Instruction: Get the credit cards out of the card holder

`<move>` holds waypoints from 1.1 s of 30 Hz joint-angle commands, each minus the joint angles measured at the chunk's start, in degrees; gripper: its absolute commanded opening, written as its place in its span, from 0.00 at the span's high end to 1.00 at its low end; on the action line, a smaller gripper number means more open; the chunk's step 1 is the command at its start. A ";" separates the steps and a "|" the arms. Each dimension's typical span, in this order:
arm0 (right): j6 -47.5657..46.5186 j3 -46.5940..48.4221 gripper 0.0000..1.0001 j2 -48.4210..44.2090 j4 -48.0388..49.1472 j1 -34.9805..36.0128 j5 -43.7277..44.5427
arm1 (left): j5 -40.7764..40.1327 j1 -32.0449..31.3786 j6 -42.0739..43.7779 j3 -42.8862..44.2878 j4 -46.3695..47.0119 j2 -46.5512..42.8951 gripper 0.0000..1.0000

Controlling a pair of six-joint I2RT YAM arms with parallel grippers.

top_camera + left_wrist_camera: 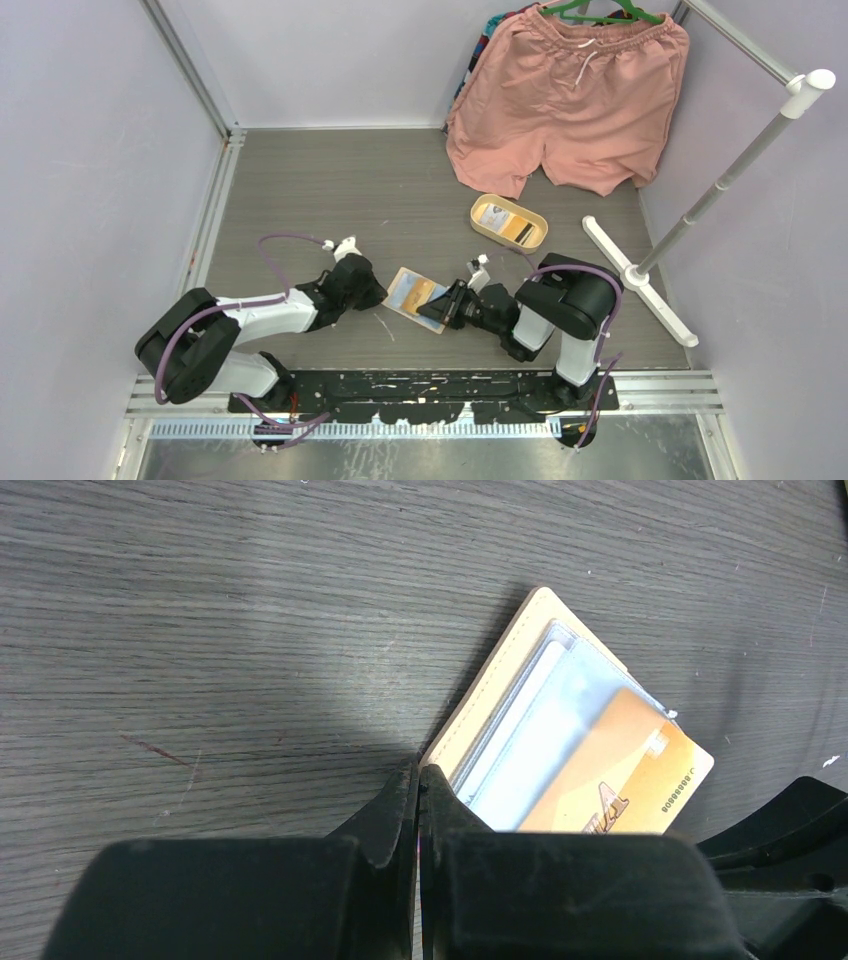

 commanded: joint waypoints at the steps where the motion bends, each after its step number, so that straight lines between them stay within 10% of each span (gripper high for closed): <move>1: -0.94 -1.20 0.89 -1.55 3.41 -0.11 0.24 | -0.39 -0.26 0.48 -0.88 -3.03 -0.27 1.00; 20: -1.30 -6.61 0.99 -10.89 -2.98 -0.21 2.13 | -1.77 -0.20 -0.33 -2.68 -2.80 -2.09 1.00; 33: -19.62 9.28 0.99 -63.25 -74.05 -4.88 14.85 | -1.59 -0.21 0.00 -2.50 -1.60 -1.46 1.00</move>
